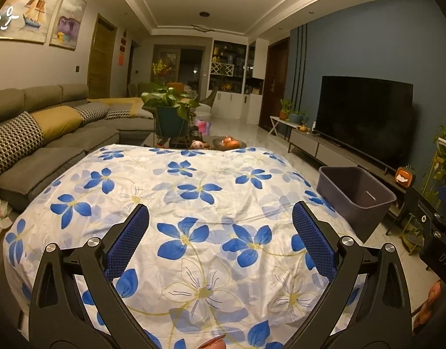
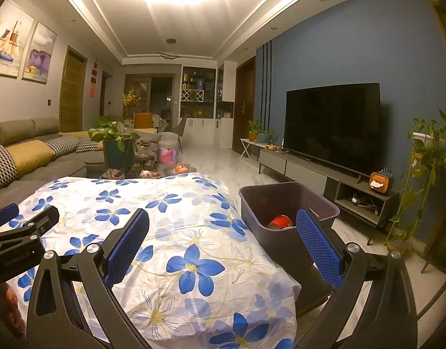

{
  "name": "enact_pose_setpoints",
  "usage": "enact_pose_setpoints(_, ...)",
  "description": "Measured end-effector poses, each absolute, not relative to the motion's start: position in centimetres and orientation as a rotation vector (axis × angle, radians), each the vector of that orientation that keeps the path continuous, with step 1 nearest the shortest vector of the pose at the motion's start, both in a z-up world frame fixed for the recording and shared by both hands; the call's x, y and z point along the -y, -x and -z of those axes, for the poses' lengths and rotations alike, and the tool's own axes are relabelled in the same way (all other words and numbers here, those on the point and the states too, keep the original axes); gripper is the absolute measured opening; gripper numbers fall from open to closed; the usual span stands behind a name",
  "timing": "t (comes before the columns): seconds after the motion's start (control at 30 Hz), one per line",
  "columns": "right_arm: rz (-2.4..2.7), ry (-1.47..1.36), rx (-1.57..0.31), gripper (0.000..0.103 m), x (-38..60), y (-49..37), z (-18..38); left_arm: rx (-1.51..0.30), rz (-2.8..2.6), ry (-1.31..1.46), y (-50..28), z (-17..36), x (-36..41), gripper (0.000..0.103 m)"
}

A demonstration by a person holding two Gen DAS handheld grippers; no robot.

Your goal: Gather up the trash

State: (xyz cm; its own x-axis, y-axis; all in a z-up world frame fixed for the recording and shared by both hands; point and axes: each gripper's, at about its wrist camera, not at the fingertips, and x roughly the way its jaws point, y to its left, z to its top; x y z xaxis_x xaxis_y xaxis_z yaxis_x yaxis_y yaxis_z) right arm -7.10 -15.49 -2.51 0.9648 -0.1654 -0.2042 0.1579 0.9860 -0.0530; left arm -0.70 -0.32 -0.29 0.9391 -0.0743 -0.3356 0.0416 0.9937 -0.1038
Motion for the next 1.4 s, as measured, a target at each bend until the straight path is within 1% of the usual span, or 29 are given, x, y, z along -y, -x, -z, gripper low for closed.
enact_pose_setpoints(1.4, 0.165, 0.023, -0.201, 0.098, 15.31, 7.3, 2.48, -0.33, 0.067, 0.095, 1.18, -0.34, 0.75, 0.097)
